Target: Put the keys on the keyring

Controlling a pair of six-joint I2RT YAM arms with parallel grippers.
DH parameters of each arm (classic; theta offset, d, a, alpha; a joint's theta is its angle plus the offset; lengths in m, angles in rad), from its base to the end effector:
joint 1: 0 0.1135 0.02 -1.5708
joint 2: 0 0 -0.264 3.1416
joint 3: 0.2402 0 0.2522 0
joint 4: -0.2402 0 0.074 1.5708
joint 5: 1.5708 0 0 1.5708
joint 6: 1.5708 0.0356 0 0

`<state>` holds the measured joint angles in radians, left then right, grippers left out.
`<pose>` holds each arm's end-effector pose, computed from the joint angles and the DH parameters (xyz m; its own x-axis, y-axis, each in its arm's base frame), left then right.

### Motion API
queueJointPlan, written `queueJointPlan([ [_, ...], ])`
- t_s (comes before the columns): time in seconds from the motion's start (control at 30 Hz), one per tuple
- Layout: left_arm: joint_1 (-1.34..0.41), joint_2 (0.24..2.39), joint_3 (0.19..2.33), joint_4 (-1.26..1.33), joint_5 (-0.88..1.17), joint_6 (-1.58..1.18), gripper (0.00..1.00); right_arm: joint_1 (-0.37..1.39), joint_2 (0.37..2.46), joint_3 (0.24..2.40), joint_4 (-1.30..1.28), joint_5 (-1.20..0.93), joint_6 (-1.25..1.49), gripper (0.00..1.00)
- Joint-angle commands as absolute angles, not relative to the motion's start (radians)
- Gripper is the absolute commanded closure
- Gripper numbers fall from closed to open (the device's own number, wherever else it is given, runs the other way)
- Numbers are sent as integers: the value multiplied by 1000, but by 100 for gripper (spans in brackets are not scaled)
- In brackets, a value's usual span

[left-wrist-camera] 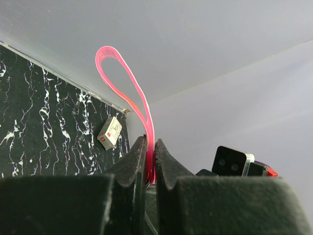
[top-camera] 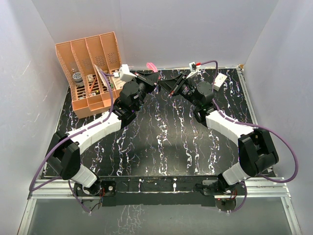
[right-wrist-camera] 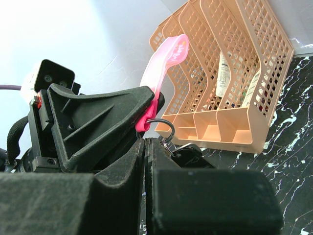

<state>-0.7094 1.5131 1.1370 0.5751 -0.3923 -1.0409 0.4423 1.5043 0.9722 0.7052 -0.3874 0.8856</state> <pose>0.2816 -0.2238 0.3640 -0.1982 -0.8807 -0.4303 0.2899 0.3666 -0.8840 0.3100 0.1617 0.3228 -0.4688 0.5713 -0.6737 -0.5841 0.3717 0.7215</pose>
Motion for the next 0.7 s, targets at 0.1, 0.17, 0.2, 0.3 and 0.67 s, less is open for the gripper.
queueJointPlan([
  [0.1, -715, 1463, 1176, 610, -388, -1038, 100, 437, 1499, 994, 732, -376, 883, 100],
  [0.17, -715, 1463, 1177, 610, -388, -1038, 100, 437, 1498, 994, 732, -376, 883, 100],
  [0.2, -714, 1464, 1177, 610, -388, -1040, 100, 437, 1498, 994, 731, -375, 881, 100],
  [0.3, -715, 1463, 1176, 612, -388, -1040, 100, 437, 1499, 992, 732, -376, 883, 100],
  [0.67, -715, 1466, 1188, 614, -383, -1041, 100, 437, 1500, 987, 732, -376, 883, 100],
])
